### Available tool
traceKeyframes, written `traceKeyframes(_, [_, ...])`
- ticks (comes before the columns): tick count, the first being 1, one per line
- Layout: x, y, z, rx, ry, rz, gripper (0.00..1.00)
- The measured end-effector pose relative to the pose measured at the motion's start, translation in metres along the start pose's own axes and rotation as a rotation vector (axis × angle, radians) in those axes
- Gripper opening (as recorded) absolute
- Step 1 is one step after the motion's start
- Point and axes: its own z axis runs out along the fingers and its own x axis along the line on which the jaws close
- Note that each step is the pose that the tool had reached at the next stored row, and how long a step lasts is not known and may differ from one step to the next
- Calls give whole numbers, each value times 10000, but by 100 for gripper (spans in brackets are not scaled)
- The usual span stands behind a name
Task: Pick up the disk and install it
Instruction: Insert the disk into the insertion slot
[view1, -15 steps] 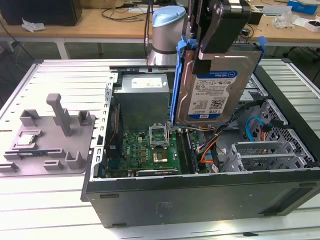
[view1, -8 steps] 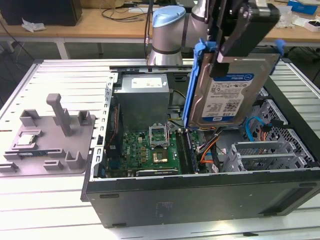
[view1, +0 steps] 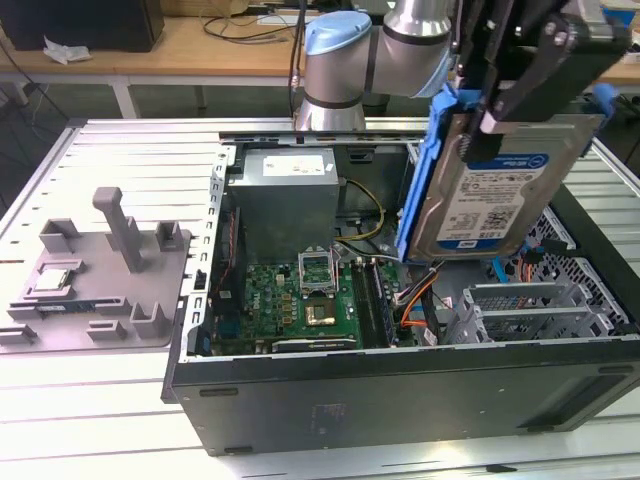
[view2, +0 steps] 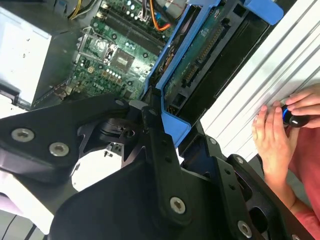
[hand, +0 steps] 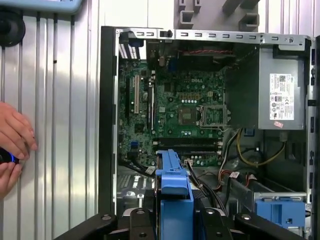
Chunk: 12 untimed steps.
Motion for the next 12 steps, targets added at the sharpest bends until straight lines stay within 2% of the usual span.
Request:
traceKeyframes(5, [71,-248,-7,0,0,-1,37])
traceKeyframes(12, [114,-435,-11,0,0,0,37])
